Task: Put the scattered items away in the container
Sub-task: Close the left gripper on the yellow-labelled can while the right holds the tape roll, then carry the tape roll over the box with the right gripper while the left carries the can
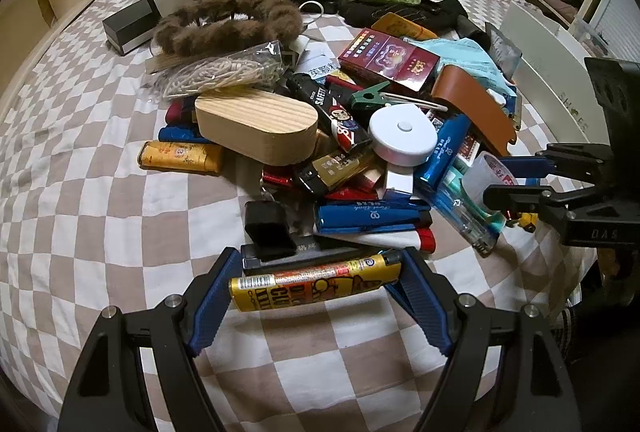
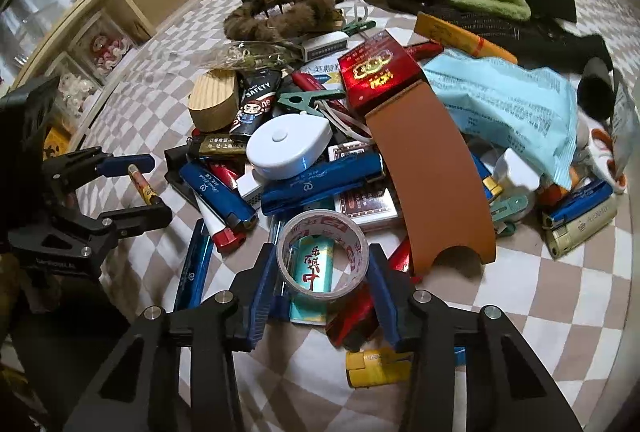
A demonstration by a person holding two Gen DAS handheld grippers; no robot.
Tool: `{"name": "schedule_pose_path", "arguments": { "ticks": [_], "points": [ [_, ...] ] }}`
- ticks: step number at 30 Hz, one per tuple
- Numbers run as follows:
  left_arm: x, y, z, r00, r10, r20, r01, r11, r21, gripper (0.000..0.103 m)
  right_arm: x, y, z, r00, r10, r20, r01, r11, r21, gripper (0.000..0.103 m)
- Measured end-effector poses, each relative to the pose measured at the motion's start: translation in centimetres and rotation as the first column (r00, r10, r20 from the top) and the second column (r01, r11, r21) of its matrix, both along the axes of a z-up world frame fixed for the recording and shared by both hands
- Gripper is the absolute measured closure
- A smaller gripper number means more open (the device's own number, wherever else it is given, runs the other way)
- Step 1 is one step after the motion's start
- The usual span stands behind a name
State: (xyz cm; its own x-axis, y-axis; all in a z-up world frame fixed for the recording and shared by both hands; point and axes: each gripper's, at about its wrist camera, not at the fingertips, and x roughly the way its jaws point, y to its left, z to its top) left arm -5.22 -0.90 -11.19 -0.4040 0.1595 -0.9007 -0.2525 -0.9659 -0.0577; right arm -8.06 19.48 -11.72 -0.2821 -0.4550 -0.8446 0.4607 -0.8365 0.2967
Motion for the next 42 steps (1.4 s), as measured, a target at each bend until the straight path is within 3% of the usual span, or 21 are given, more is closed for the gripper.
{"name": "schedule_pose_path", "arguments": {
  "ticks": [13, 19, 25, 30, 35, 42],
  "points": [
    [0.2, 1.8, 3.6, 0.997, -0.045, -0.069, 0.049, 0.997, 0.061, 0.023, 1.5, 0.1, 3.9, 0.999, -0.001, -0.035, 0.002, 1.0, 0.011, 0.058],
    [0.1, 3.0, 6.4, 0.991, -0.07, -0.116, 0.082, 0.992, 0.1, 0.023, 1.9, 1.8, 7.9, 0.996, -0.014, -0.092, 0.015, 1.0, 0.009, 0.058],
    [-0.7, 4.6, 11.5, 0.971, -0.113, -0.209, 0.139, 0.984, 0.112, 0.023, 1.7, 5.1, 13.4, 0.981, -0.064, -0.181, 0.063, 0.998, -0.01, 0.058],
    [-1.8, 6.4, 15.6, 0.95, -0.151, -0.274, 0.189, 0.975, 0.115, 0.023, 1.3, 7.9, 17.4, 0.959, -0.107, -0.263, 0.11, 0.994, -0.003, 0.058],
    [-2.8, 9.7, 18.6, 0.916, -0.224, -0.331, 0.259, 0.964, 0.063, 0.023, 1.1, 10.8, 20.1, 0.927, -0.155, -0.341, 0.163, 0.987, -0.003, 0.058],
    [-3.7, 15.6, 22.6, 0.848, -0.344, -0.402, 0.375, 0.927, -0.001, 0.023, 0.9, 15.4, 21.8, 0.883, -0.273, -0.381, 0.274, 0.96, -0.054, 0.058]
  ]
}}
